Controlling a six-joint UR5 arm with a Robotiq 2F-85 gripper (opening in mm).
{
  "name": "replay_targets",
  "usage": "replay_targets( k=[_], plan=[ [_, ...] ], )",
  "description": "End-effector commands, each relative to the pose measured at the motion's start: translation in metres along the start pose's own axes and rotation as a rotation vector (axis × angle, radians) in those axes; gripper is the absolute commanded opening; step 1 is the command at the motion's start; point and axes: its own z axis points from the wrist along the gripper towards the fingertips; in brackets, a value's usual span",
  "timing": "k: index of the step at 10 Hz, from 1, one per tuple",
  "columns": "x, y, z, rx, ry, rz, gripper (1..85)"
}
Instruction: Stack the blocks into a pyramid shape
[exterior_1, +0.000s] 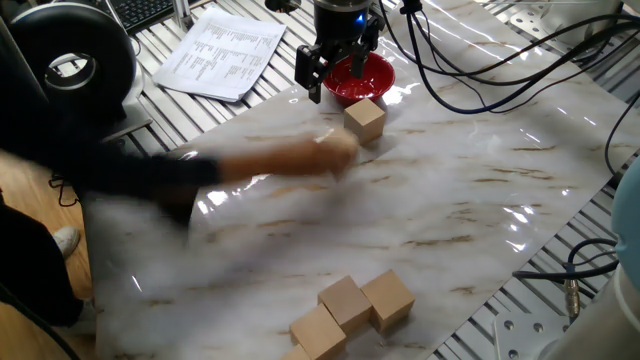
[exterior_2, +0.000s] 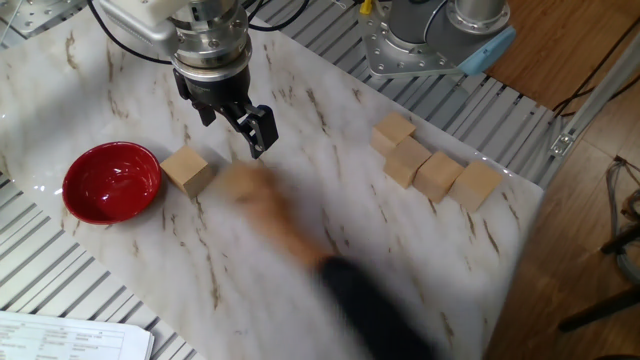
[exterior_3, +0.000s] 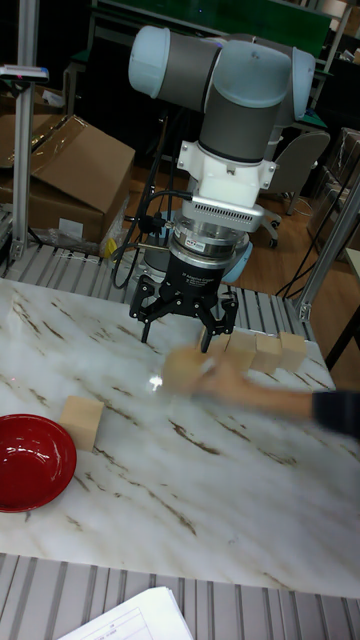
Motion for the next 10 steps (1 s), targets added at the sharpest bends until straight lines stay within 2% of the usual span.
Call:
replay_targets(
  k=[1,3,4,10],
  plan=[
    [-0.0478,0.0552,-0.0096,-0.228,-0.165,0.225,0.7],
    [-0.0424,0.0543,-0.0026,-0.222,-0.146,0.197,0.7],
    [-0.0491,0.0546,-0.0038,-0.224,-0.168,0.199,0.7],
    [-0.0487,0.0503,-0.0024,-0.198,-0.161,0.16,0.7]
  ],
)
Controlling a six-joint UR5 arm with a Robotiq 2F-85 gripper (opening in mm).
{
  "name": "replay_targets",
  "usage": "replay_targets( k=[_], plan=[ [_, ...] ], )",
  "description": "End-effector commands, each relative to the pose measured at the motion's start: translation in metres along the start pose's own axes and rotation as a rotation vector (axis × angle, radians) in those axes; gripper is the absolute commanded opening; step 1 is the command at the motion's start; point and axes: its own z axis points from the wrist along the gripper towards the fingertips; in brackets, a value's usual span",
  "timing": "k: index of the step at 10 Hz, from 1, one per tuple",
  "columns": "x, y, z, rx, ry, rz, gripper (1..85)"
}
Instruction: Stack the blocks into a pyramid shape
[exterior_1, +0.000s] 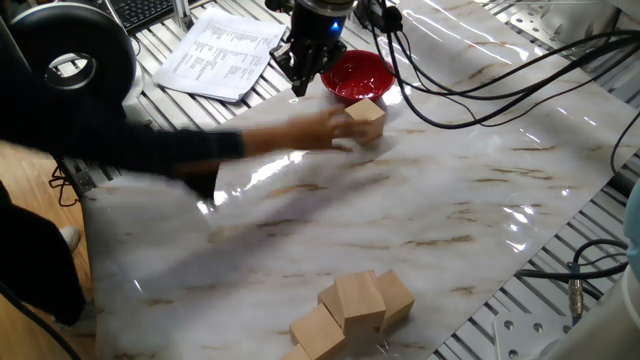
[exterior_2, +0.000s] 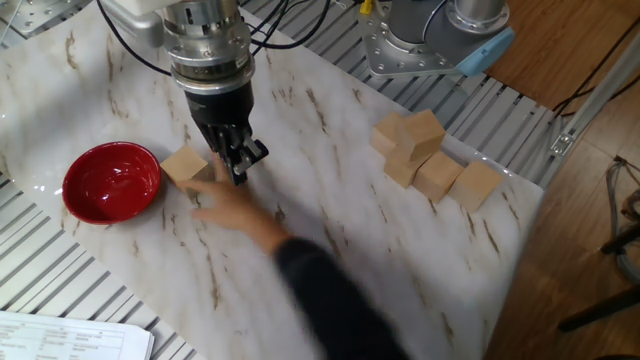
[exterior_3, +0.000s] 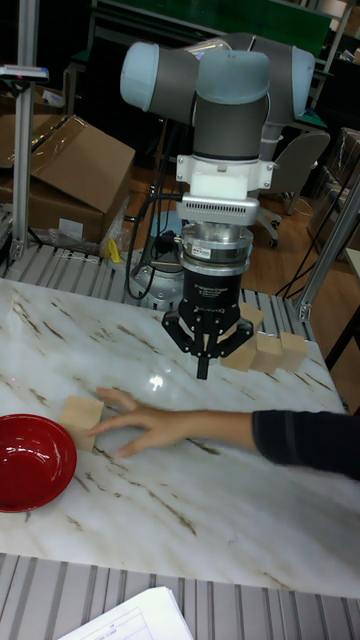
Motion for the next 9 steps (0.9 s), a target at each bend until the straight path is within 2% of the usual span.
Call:
replay_targets(
  k=[1,9],
  plan=[
    [-0.0022,0.0026,-0.0004,-0.012,-0.003,-0.001,0.7],
    [-0.0069,-0.0001,-0.0006,-0.004,-0.026,-0.014,0.7]
  ],
)
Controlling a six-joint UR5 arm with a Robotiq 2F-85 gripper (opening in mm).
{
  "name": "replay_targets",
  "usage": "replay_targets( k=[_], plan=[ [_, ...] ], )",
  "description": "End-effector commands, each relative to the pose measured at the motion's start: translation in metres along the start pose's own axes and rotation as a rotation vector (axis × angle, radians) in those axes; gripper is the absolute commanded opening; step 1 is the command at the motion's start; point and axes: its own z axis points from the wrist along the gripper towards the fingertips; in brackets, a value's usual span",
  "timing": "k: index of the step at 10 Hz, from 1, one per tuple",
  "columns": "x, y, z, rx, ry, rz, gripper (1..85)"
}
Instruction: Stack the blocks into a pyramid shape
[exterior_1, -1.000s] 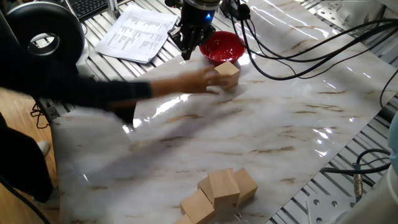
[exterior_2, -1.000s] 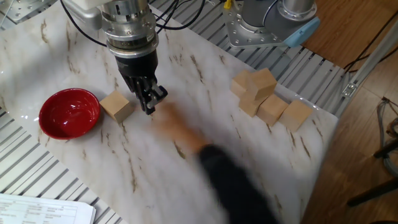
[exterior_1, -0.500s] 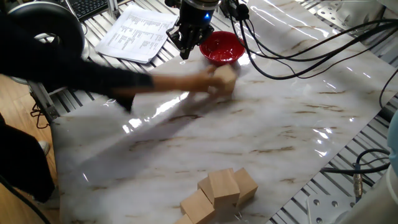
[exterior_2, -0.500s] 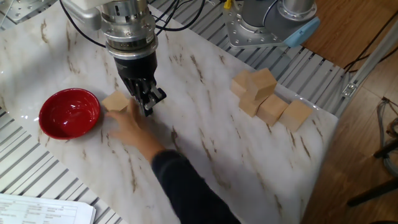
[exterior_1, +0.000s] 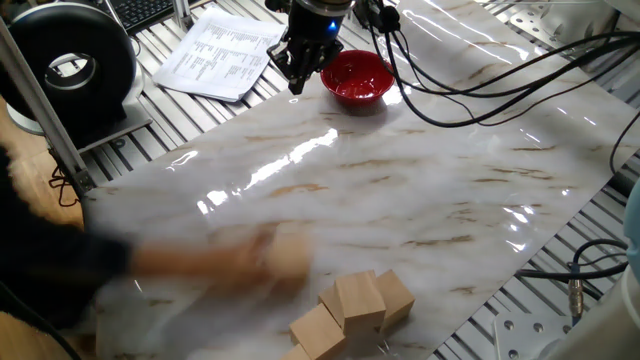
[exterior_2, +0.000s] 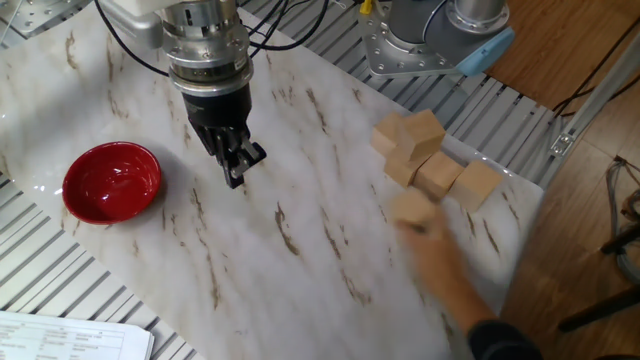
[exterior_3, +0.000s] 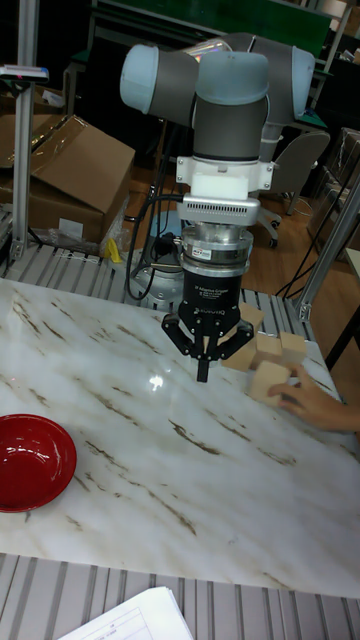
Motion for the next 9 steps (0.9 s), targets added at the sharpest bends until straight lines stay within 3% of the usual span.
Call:
replay_targets(
  k=[1,4,6,8,9],
  plan=[
    [-0.005,0.002,-0.001,-0.011,-0.021,-0.014,0.7],
    [-0.024,0.006,-0.001,-0.026,-0.09,-0.027,0.7],
    [-0.025,0.005,0.0,-0.008,-0.085,-0.132,0.7],
    [-0.032,0.003,-0.001,0.018,-0.083,-0.146,0.7],
    [-0.028,0.001,-0.001,0.026,-0.062,-0.171,0.7]
  ],
)
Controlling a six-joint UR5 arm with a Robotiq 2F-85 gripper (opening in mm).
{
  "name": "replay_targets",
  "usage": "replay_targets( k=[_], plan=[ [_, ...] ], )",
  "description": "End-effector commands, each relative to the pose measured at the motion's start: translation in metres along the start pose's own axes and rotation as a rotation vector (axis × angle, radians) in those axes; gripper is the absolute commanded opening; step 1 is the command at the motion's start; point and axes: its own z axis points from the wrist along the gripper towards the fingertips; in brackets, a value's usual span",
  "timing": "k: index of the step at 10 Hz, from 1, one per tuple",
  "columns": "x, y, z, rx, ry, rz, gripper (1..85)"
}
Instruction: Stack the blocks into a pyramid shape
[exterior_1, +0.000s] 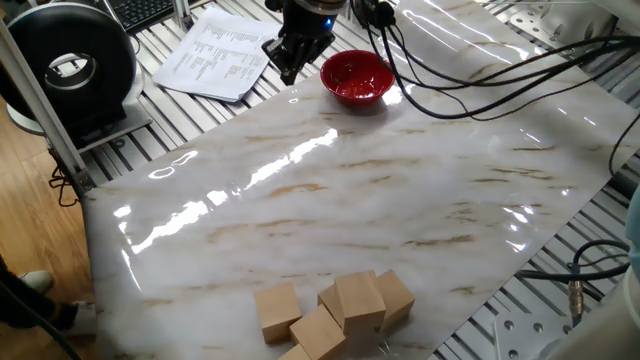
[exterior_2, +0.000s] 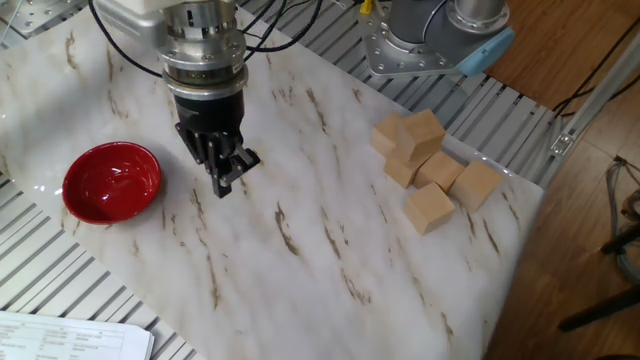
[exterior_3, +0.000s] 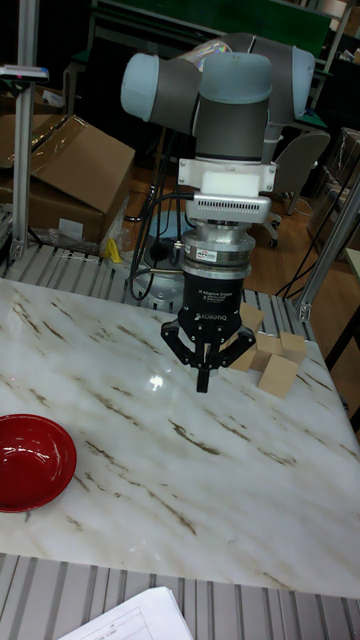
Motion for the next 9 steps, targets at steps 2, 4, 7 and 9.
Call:
replay_targets(
  k=[2,4,7,9],
  plan=[
    [0.008,-0.003,-0.001,0.008,0.042,-0.049,0.7],
    [0.033,-0.004,-0.003,-0.001,0.112,-0.012,0.7],
    [0.046,-0.013,-0.002,0.007,0.095,0.025,0.7],
    [0.054,-0.016,0.002,0.002,0.094,0.052,0.7]
  ],
)
